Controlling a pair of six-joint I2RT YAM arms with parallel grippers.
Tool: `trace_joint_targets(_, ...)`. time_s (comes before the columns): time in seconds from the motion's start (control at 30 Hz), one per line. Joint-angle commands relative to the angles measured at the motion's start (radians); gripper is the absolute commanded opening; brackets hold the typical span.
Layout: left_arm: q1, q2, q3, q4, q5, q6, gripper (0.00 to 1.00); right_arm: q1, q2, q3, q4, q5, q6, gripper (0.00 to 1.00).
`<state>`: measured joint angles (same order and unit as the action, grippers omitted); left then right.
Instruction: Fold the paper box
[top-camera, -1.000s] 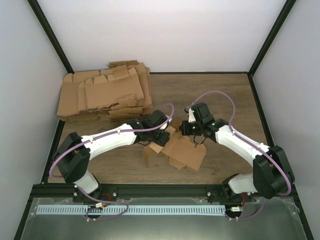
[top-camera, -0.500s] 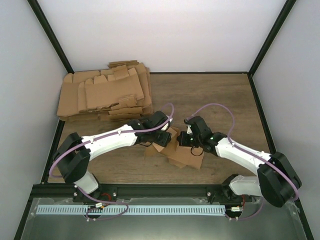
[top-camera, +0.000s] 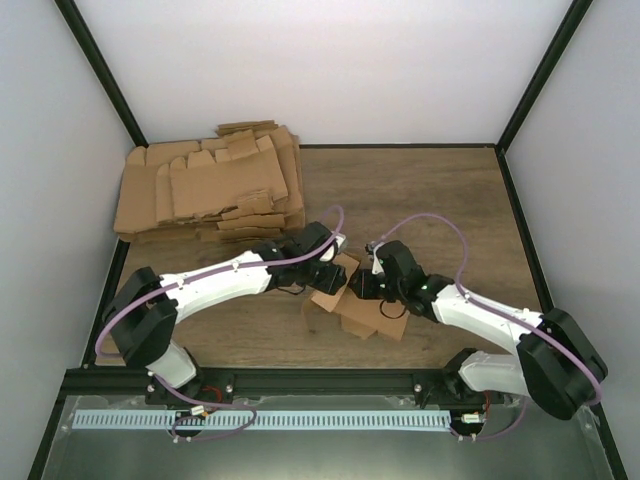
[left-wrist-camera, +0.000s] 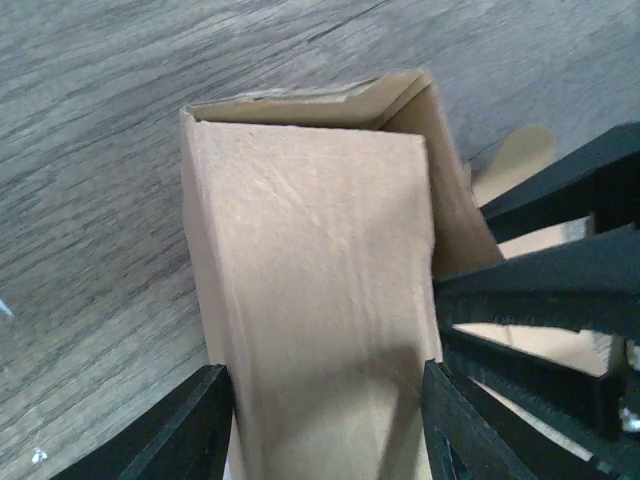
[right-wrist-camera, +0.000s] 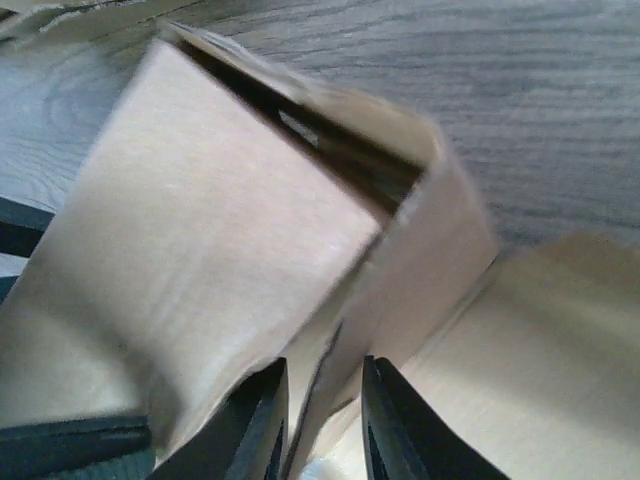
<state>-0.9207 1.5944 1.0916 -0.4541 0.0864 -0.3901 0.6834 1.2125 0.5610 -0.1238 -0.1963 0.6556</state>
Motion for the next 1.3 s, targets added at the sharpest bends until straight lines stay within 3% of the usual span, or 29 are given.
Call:
trace_joint_targets(0.0,0.009,-0.031,-0.01,0.066,0.067,-0.01,0.54,0.016,-0.048,-0.04,0.094,-0.05,-0.045,0.27)
trace_joint_targets(0.33,0.032,-0.023,-0.015,0.062,0.076,0.008,0.54,0.013,-0.097,-0.125,0.229,-0.136,-0.089,0.45)
trace_joint_targets(0.43,0.039,-0.015,-0.012,0.061,0.076,0.012,0.54,0.012,-0.118,-0.129,0.202,-0.128,-0.08,0.51)
trace_joint_targets(0.53,0.042,0.0,-0.003,0.051,0.06,0.018,0.54,0.012,-0.154,-0.147,0.168,-0.129,-0.071,0.65)
trace_joint_targets(0.83,0.041,0.039,0.025,0.021,0.031,0.048,0.52,0.008,-0.289,-0.149,0.034,-0.153,-0.086,0.85)
trace_joint_targets(1.07,0.041,0.045,0.037,0.012,0.027,0.057,0.52,-0.046,-0.323,-0.073,-0.032,-0.202,-0.133,0.87)
trace_joint_targets(1.27,0.04,0.037,0.038,0.012,0.037,0.06,0.52,-0.269,-0.287,-0.03,-0.017,-0.277,-0.198,0.73)
